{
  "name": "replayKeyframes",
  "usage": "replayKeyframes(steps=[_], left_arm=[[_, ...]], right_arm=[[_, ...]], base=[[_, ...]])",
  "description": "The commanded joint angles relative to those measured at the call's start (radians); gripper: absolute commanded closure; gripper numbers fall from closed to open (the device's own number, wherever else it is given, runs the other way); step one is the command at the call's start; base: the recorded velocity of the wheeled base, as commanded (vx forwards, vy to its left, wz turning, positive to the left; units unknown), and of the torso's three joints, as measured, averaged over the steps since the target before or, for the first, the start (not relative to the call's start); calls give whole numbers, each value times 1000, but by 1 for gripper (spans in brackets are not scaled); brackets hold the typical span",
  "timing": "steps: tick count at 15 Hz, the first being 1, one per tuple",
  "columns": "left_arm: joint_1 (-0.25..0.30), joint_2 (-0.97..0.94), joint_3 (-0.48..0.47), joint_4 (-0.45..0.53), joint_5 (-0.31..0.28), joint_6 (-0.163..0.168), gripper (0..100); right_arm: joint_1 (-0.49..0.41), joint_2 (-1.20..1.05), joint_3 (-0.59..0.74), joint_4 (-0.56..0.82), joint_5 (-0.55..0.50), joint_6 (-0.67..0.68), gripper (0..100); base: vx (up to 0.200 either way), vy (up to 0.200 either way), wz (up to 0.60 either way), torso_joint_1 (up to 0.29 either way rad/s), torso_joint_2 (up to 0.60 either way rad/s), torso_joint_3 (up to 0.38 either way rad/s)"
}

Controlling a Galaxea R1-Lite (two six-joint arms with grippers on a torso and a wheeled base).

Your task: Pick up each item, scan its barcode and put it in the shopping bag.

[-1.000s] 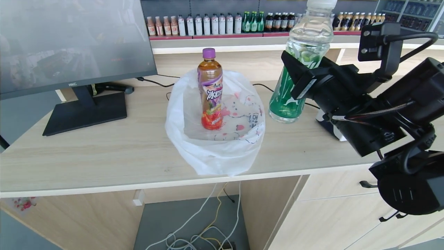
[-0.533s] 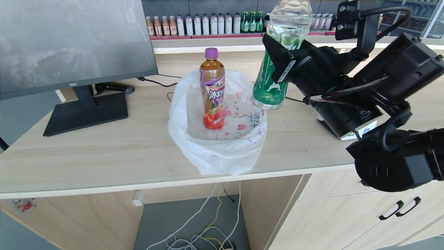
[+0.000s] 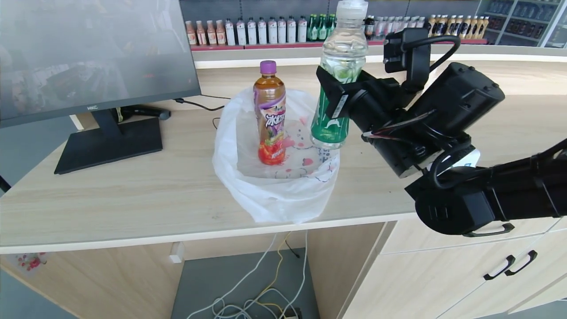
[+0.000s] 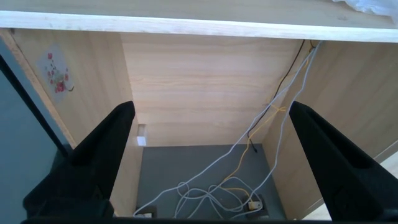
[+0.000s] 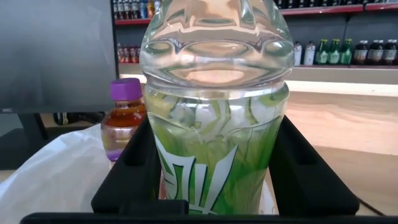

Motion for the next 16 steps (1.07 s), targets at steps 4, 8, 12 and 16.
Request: replayKeyframes(steps=[4, 8, 12, 16], left_arm=[[0, 0, 0, 0, 0, 0, 0], [1, 0, 0, 0, 0, 0, 0], [0, 0, 0, 0, 0, 0, 0], [0, 0, 0, 0, 0, 2, 0]], right_arm=[[5, 81, -70, -2, 3, 0, 100], [5, 134, -76, -11, 5, 8, 100], [5, 186, -83, -49, 22, 6, 100], [4, 215, -93, -57, 26, 5, 100]], base=[[0, 0, 0, 0, 0, 0], [0, 0, 0, 0, 0, 0], [0, 0, 0, 0, 0, 0], [0, 0, 0, 0, 0, 0]])
